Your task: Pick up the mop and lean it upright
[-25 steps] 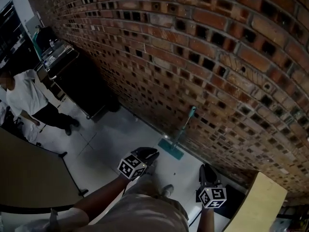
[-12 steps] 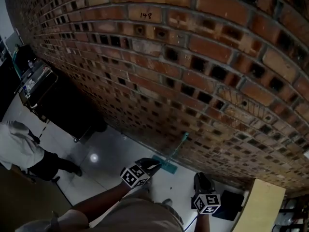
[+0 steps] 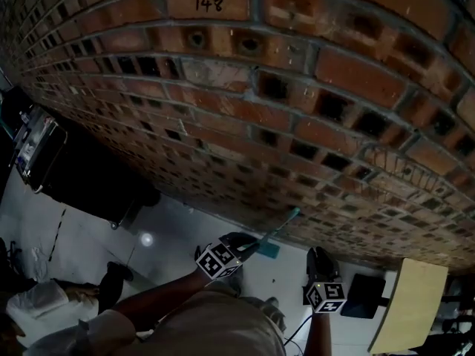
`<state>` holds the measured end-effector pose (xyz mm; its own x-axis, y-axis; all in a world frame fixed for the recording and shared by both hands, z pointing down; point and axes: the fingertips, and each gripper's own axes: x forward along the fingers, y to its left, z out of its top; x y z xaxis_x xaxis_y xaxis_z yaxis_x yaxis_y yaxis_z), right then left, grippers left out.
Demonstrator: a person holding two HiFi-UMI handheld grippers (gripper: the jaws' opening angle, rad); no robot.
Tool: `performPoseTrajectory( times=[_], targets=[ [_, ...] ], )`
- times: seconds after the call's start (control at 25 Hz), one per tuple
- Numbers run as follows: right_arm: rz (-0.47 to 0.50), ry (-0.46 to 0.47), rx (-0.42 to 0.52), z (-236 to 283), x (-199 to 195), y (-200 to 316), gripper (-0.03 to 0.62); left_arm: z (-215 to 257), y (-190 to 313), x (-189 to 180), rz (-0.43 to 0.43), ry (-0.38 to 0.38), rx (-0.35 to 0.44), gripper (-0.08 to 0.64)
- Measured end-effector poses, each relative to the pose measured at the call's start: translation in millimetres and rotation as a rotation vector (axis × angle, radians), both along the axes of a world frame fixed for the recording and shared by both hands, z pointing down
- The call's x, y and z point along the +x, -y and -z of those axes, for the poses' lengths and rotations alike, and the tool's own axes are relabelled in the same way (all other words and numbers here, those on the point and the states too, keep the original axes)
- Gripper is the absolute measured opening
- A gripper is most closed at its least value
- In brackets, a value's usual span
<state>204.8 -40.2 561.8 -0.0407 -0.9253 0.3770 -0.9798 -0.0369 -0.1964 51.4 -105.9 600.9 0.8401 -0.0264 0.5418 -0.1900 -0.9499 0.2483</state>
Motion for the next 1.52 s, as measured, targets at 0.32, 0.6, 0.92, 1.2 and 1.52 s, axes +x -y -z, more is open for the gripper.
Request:
performPoseTrajectory(
  times=[0.32, 0.6, 0.92, 1.2, 1.52],
  targets=[
    [-0.062, -0.01, -0.026, -19, -5, 20, 0.078, -18, 20, 3, -0.093, 0.013, -0.004, 0.08],
    [-0.027, -0.005, -0.077, -54, -15, 40, 0.081, -39, 21, 8, -0.141, 0.05, 0.002, 0.084],
    [0.059, 0.016, -0.194, -145, -18, 59, 0.114, -65, 30, 19, -0.118, 0.078, 0.032, 0.094],
    [0.139, -0.006, -0.268, -218, -28, 73, 0.127, -82, 33, 19, -0.085, 0.095, 0.047, 0.095],
    [0.154, 0.008, -0.341, -282, -37, 91, 0.161, -97, 32, 3, -0.059, 0.12, 0.025, 0.097]
  ],
)
